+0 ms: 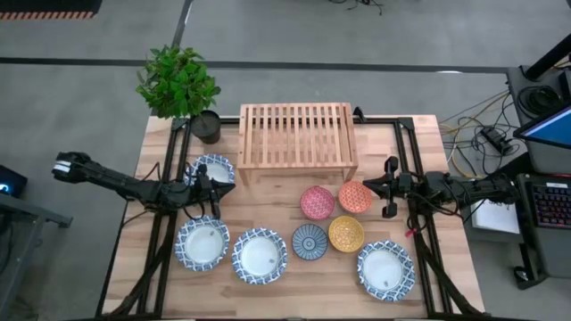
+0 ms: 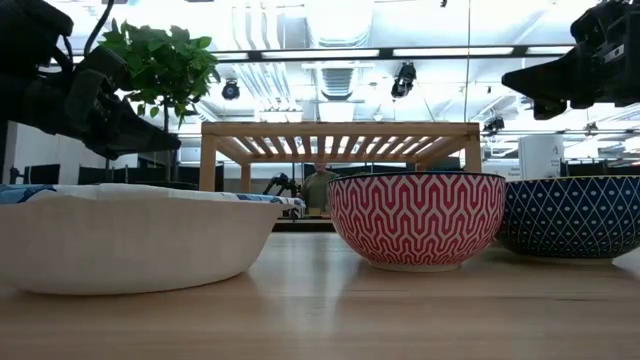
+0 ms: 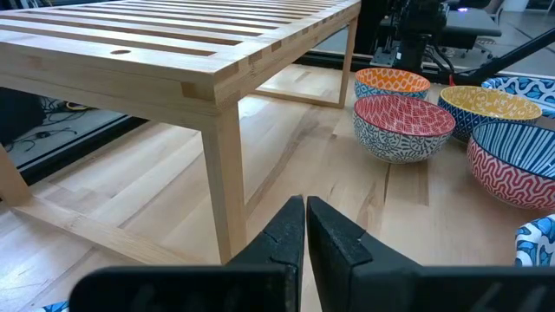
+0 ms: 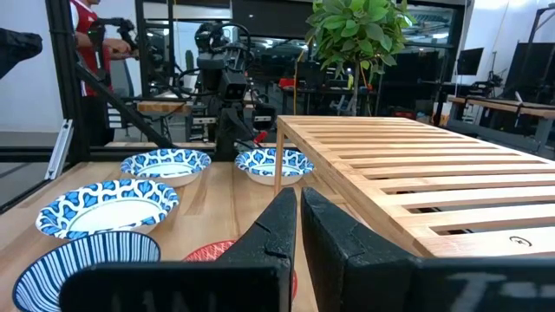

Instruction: Place and stack bowls onto a shelf

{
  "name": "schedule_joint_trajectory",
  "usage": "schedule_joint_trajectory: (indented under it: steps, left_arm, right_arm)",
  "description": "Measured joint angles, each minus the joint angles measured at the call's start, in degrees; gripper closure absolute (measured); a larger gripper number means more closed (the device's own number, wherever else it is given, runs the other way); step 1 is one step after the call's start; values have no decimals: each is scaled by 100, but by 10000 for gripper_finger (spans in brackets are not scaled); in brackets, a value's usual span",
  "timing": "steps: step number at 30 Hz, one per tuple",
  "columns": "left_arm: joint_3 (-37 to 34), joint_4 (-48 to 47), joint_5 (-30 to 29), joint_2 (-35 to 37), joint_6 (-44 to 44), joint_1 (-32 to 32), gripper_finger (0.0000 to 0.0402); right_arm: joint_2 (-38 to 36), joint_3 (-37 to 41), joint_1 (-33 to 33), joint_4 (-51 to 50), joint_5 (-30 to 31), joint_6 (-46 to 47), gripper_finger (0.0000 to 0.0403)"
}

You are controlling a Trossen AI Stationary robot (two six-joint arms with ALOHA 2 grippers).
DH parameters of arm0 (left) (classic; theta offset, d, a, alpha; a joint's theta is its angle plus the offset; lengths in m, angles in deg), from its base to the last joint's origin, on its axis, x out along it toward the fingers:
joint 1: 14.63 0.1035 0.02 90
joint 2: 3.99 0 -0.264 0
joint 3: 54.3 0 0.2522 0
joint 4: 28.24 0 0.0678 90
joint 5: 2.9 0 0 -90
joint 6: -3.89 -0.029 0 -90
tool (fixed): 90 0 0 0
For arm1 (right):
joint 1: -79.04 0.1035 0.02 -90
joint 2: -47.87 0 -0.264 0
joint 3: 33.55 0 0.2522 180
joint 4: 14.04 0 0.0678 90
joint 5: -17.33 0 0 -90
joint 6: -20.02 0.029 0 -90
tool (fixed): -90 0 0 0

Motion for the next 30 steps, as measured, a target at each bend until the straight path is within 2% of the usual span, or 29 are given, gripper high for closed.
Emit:
schedule_joint_trajectory:
  steps: [8,11,14,19,23,27,30]
  left_arm:
    - [0,6,-1,0,1,-1,402]
    - [0,81,-1,0,16,-1,402]
    - [0,762,-1,2,337,-1,402]
    - [0,2238,76,12,1769,-4,402]
    - [2,2662,102,4,1687,10,402]
    - [2,2920,-6,7,1805,16,402]
    - [55,3006,191,4,1794,11,402]
  right_arm:
    - [2,-1,-1,0,-1,-9,392]
    - [0,0,-1,37,-1,-456,392]
    - [7,-1,-1,167,-3,-445,392]
    - [4,1,-1,1013,346,237,392]
    - [4,-13,-1,1449,354,353,392]
    - [39,-245,-1,1357,429,512,392]
    - [113,-528,-1,1166,493,688,392]
